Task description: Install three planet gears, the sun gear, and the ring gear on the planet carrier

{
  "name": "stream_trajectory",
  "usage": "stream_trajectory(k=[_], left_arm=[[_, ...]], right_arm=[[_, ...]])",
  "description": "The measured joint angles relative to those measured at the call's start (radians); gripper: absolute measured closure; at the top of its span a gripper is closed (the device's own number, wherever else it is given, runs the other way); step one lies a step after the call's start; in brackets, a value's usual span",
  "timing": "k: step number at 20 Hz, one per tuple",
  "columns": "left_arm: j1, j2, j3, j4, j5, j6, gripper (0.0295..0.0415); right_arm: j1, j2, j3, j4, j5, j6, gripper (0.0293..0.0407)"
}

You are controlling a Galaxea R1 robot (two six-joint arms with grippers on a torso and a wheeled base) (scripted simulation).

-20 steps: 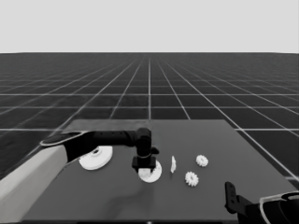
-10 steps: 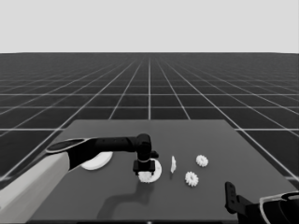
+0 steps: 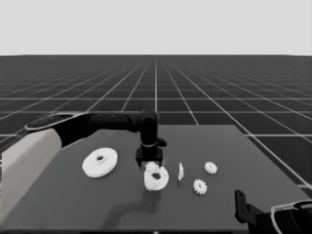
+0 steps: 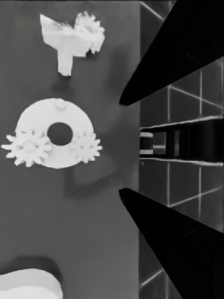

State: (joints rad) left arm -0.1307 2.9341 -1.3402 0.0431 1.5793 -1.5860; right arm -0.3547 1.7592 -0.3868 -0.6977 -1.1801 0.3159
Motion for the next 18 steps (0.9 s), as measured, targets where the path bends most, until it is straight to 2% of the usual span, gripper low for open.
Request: stream_trajectory(k=[1, 3, 7, 8, 9, 10, 11, 13, 17, 18], left_arm=[[-0.042, 0.002, -0.007, -0.038, -0.004, 0.005, 0.0326], [-0.079, 0.005, -0.018, -0.073, -0.008, 0.014, 0.0326], [-0.094, 0.006, -0.025, -0.090, -0.009, 0.019, 0.0326], [-0.134, -0.260, 0.335, 0.055, -0.370, 0.503, 0.0302], [-0.166, -0.641, 0.574, 0.142, -0.589, 1.003, 0.0302], [-0.184, -0.871, 0.716, 0.194, -0.718, 1.388, 0.0309], [-0.195, -1.002, 0.801, 0.224, -0.794, 1.614, 0.0317], [-0.205, -1.120, 0.881, 0.252, -0.865, 1.825, 0.0324], [-0.211, -1.172, 0.918, 0.265, -0.898, 1.923, 0.0326], [-0.211, -1.175, 0.920, 0.266, -0.900, 1.929, 0.0326]], right_arm=[[0.000, 0.000, 0.000, 0.000, 0.000, 0.000, 0.0315], [0.000, 0.000, 0.000, 0.000, 0.000, 0.000, 0.0315], [0.000, 0.000, 0.000, 0.000, 0.000, 0.000, 0.0315], [0.000, 0.000, 0.000, 0.000, 0.000, 0.000, 0.0315], [0.000, 0.000, 0.000, 0.000, 0.000, 0.000, 0.0315], [0.000, 0.000, 0.000, 0.000, 0.000, 0.000, 0.0315], [0.000, 0.000, 0.000, 0.000, 0.000, 0.000, 0.0315], [0.000, 0.000, 0.000, 0.000, 0.000, 0.000, 0.0315], [0.000, 0.000, 0.000, 0.000, 0.000, 0.000, 0.0315], [0.378, 0.156, -0.233, 0.490, -0.161, 0.312, 0.0303]])
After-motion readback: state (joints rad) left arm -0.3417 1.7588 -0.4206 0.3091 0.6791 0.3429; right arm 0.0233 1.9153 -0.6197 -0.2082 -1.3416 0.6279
